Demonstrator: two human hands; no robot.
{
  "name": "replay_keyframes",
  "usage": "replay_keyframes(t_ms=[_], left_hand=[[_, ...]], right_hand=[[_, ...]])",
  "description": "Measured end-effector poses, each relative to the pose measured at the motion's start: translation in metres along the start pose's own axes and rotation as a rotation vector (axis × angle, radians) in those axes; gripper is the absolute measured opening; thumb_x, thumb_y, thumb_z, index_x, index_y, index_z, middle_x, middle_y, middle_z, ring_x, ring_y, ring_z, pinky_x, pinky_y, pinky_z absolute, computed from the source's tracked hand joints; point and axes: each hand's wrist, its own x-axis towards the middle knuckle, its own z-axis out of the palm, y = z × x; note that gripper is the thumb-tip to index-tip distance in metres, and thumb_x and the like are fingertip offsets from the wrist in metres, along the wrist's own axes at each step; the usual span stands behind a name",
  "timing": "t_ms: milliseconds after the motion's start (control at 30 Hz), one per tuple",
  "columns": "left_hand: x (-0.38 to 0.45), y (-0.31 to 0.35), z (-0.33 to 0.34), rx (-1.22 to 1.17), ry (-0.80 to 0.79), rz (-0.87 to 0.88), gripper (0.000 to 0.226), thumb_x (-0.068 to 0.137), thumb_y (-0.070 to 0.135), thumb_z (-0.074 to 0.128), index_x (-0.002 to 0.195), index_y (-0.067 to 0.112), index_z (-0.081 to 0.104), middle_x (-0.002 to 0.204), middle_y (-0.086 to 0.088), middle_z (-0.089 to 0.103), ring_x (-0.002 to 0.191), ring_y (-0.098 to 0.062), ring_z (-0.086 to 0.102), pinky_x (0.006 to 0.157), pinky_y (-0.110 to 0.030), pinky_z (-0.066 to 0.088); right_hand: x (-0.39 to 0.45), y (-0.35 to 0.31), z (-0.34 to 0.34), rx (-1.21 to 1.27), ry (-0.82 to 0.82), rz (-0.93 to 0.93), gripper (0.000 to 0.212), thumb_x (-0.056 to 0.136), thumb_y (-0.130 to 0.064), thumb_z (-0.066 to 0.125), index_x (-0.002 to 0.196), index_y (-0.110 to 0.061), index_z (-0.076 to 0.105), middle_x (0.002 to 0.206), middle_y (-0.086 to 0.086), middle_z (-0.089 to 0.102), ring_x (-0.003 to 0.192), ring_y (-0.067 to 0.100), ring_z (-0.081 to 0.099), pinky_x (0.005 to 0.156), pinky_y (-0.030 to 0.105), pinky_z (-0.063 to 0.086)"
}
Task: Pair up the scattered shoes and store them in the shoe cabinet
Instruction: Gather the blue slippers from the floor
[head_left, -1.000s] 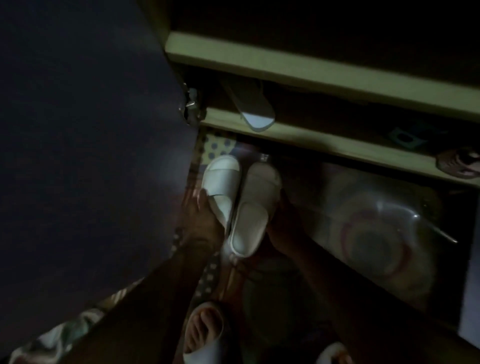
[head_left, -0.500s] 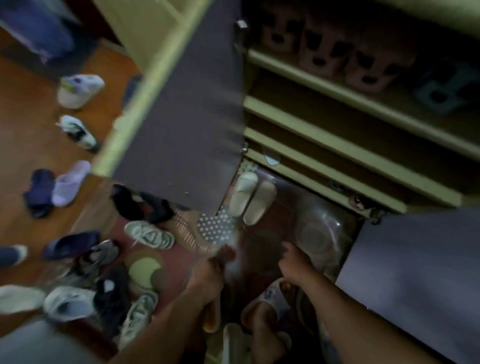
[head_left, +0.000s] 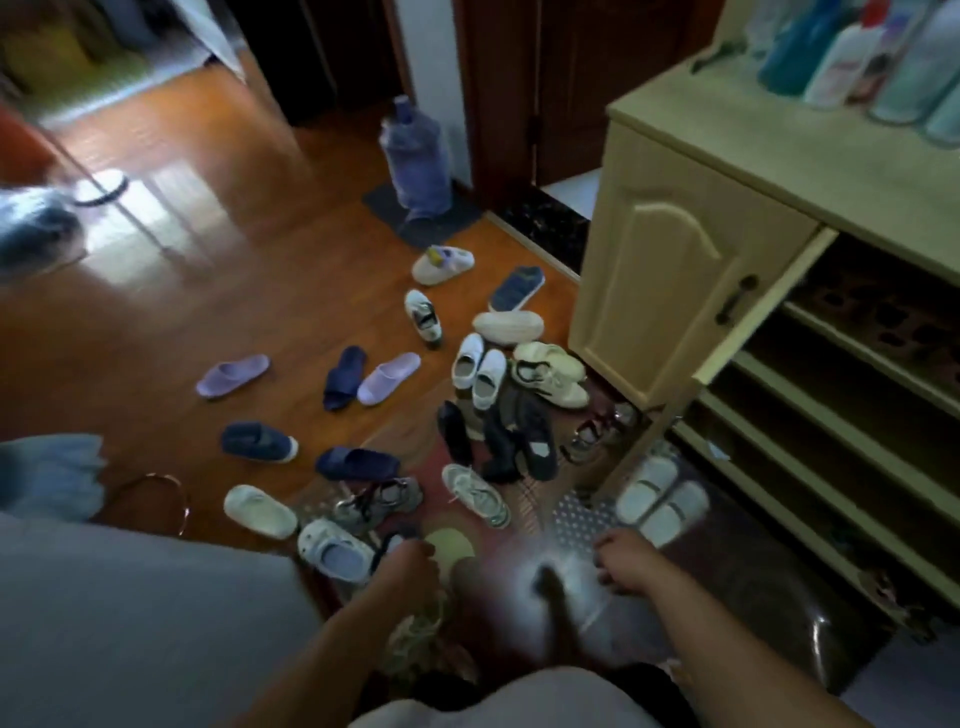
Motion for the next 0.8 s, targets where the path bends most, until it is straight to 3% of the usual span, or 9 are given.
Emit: replay_keyframes(t_ms=[133, 233, 300, 367, 400, 467, 567, 700, 800], left_hand=[[0.007, -0.046, -0.072, -0.078, 0.155, -0.037, 0.029, 0.099, 0.018, 0.053, 0.120, 0.005, 0.069, 0.115, -0.011, 0.070, 0.063, 0.000, 0.043, 0.058, -0.010, 0.035], [0.018, -0.057, -0.111, -0.088, 0.196, -0.055, 0.024, 0.099, 0.020, 0.053, 0.110, 0.010, 0.072, 0.093, -0.002, 0.065, 0.060, 0.001, 0.041, 0.054, -0.011, 0.033], [0.030, -0.061, -0.130, -0.099, 0.218, -0.069, 0.016, 0.097, 0.022, 0.057, 0.103, 0.017, 0.071, 0.102, -0.008, 0.070, 0.061, 0.001, 0.042, 0.054, -0.011, 0.033], [0.040, -0.059, -0.145, -0.248, 0.245, -0.099, 0.020, 0.097, 0.020, 0.056, 0.109, 0.013, 0.072, 0.116, -0.011, 0.071, 0.069, -0.002, 0.052, 0.060, -0.012, 0.039], [0.048, -0.056, -0.150, -0.316, 0.258, -0.098, 0.025, 0.100, 0.017, 0.051, 0.116, 0.009, 0.069, 0.123, -0.012, 0.068, 0.082, -0.007, 0.060, 0.070, -0.015, 0.045], [0.068, -0.052, -0.154, -0.151, 0.171, -0.066, 0.031, 0.104, 0.009, 0.039, 0.123, 0.006, 0.064, 0.131, -0.010, 0.063, 0.114, -0.023, 0.060, 0.086, -0.022, 0.046], [0.096, -0.043, -0.159, -0.288, 0.225, -0.131, 0.029, 0.099, 0.006, 0.047, 0.119, 0.003, 0.067, 0.121, -0.015, 0.068, 0.114, -0.031, 0.062, 0.075, -0.019, 0.043], [0.157, -0.024, -0.154, -0.301, 0.186, -0.235, 0.030, 0.095, 0.008, 0.053, 0.121, 0.007, 0.068, 0.120, -0.016, 0.069, 0.113, -0.033, 0.064, 0.088, -0.032, 0.049], [0.201, -0.012, -0.166, -0.361, 0.203, -0.258, 0.032, 0.095, 0.009, 0.053, 0.123, 0.008, 0.067, 0.121, -0.015, 0.069, 0.113, -0.033, 0.064, 0.085, -0.032, 0.049]], right_hand=[[-0.012, -0.090, 0.058, -0.044, -0.105, -0.146, 0.023, 0.097, 0.003, 0.045, 0.111, -0.012, 0.054, 0.082, 0.013, 0.056, 0.063, 0.021, 0.050, 0.047, 0.025, 0.039], [-0.006, -0.148, 0.078, -0.073, -0.092, -0.214, 0.020, 0.095, -0.003, 0.050, 0.107, -0.017, 0.057, 0.088, 0.010, 0.060, 0.067, 0.022, 0.056, 0.052, 0.028, 0.040], [0.008, -0.180, 0.081, -0.090, -0.075, -0.223, 0.024, 0.094, -0.005, 0.052, 0.114, -0.016, 0.058, 0.096, 0.010, 0.061, 0.074, 0.025, 0.059, 0.057, 0.030, 0.044], [0.029, -0.203, 0.084, -0.117, -0.079, -0.203, 0.026, 0.093, -0.004, 0.052, 0.116, -0.014, 0.059, 0.102, 0.010, 0.062, 0.079, 0.026, 0.061, 0.060, 0.032, 0.046], [0.039, -0.213, 0.084, -0.133, -0.081, -0.193, 0.024, 0.093, -0.004, 0.053, 0.114, -0.014, 0.059, 0.101, 0.009, 0.063, 0.080, 0.027, 0.063, 0.061, 0.033, 0.048], [0.067, -0.230, 0.087, -0.153, -0.090, -0.160, 0.018, 0.094, -0.006, 0.053, 0.107, -0.018, 0.058, 0.100, 0.008, 0.063, 0.085, 0.030, 0.067, 0.061, 0.035, 0.051], [0.097, -0.250, 0.088, -0.171, -0.106, -0.130, 0.021, 0.095, -0.007, 0.052, 0.108, -0.023, 0.055, 0.106, 0.010, 0.063, 0.094, 0.033, 0.068, 0.061, 0.035, 0.052], [0.170, -0.289, 0.086, -0.293, -0.168, -0.076, 0.027, 0.094, -0.007, 0.053, 0.118, -0.016, 0.061, 0.115, 0.014, 0.064, 0.107, 0.035, 0.064, 0.080, 0.041, 0.053], [0.211, -0.326, 0.078, -0.344, -0.180, -0.073, 0.028, 0.093, -0.002, 0.055, 0.120, -0.009, 0.061, 0.112, 0.017, 0.065, 0.104, 0.036, 0.064, 0.084, 0.043, 0.053]])
